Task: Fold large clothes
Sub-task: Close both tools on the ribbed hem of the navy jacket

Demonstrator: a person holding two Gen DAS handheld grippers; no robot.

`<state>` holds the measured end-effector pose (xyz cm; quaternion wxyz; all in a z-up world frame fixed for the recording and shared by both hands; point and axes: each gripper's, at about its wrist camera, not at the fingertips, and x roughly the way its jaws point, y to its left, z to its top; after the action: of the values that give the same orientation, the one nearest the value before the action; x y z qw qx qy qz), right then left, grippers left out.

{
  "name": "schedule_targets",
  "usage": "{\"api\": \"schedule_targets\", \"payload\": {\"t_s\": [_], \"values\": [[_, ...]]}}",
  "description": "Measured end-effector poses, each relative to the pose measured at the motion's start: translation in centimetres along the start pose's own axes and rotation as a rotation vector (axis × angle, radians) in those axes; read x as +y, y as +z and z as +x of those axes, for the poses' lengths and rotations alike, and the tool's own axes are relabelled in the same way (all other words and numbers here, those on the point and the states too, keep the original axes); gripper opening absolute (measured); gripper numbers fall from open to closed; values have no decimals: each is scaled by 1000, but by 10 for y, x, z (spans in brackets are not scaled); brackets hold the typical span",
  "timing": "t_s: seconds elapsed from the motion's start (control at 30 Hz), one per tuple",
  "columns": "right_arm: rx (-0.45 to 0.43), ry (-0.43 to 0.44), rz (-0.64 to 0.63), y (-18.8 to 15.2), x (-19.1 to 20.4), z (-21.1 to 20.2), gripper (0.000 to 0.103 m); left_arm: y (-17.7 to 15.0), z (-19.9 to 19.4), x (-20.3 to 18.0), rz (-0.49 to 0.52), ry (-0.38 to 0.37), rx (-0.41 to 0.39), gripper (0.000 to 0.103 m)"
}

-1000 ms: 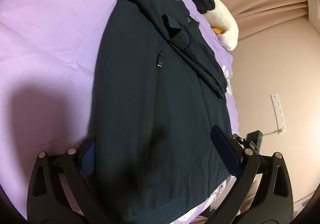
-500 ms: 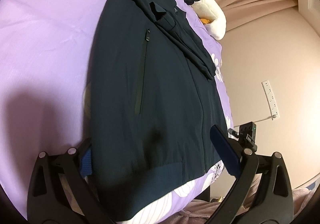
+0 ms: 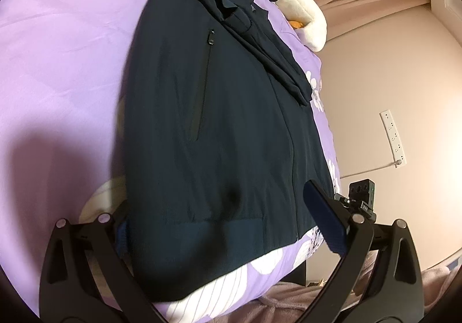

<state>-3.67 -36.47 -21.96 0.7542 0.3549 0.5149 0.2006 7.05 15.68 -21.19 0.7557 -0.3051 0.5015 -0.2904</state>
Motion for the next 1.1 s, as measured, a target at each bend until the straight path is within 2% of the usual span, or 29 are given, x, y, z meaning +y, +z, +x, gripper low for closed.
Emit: {"api": "schedule_targets", "payload": {"t_s": [0.23,0.4,0.53,0.73,0.87,1.0,1.07,1.1], "values": [[-15,13,-34,7,8,11,71,2,7,-6,14,6,7,99],[-24,21,-44,5,7,13,70,-3,-2,2,-17,1,-10,82],[-14,34,-35,-6,4,6,69,-14,-11,10,-51,-27,-16,80],[-4,50,-24,-16,1,0,69,-25,-16,9,-63,-22,-36,79],[-14,51,-27,-10,6,9,69,-20,-9,7,-77,-3,-48,73],[-10,26,-63,-5,15,22,59,-16,-2,4,-82,16,-47,69],[-19,19,-68,-4,14,25,51,-15,1,3,-86,25,-51,65],[-24,13,-69,-5,13,26,44,-14,2,3,-88,33,-50,62]]}}
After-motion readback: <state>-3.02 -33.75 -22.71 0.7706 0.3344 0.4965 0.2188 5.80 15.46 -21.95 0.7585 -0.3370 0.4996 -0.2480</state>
